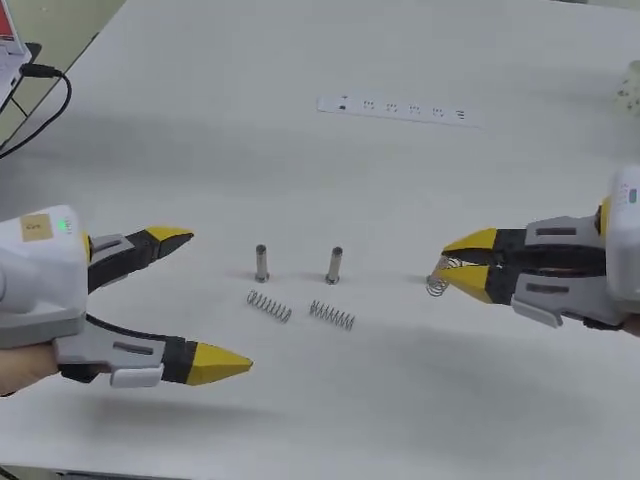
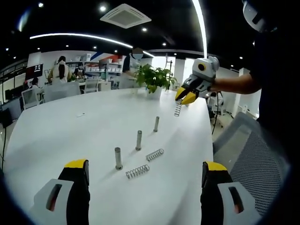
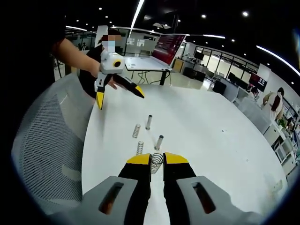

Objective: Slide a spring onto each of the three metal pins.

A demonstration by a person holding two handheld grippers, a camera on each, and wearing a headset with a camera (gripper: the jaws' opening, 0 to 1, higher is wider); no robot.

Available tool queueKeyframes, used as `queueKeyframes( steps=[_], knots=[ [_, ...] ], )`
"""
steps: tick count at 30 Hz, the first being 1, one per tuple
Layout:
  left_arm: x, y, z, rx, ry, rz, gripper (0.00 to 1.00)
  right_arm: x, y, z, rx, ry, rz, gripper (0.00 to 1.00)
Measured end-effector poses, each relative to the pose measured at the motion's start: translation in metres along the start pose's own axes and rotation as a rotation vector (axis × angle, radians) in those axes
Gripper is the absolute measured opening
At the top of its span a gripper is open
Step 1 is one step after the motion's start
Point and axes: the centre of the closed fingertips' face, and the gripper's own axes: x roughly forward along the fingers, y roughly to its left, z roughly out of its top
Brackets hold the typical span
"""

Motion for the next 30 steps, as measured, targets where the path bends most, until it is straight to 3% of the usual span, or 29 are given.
queueKeyframes(
  steps=[6, 15, 30],
  knots=[
    [-0.002, 0.004, -0.001, -0.016, -0.004, 0.022, 0.96, -0.004, -0.017, -0.006, 0.013, 0.010, -0.033, 0.06],
    [-0.002, 0.002, -0.002, -0.016, -0.004, 0.020, 0.96, -0.008, -0.045, -0.009, 0.027, 0.017, -0.087, 0.06],
    [-0.004, 0.004, -0.004, -0.023, -0.005, 0.032, 0.96, 0.004, -0.065, -0.021, 0.049, 0.056, -0.105, 0.06]
  ],
)
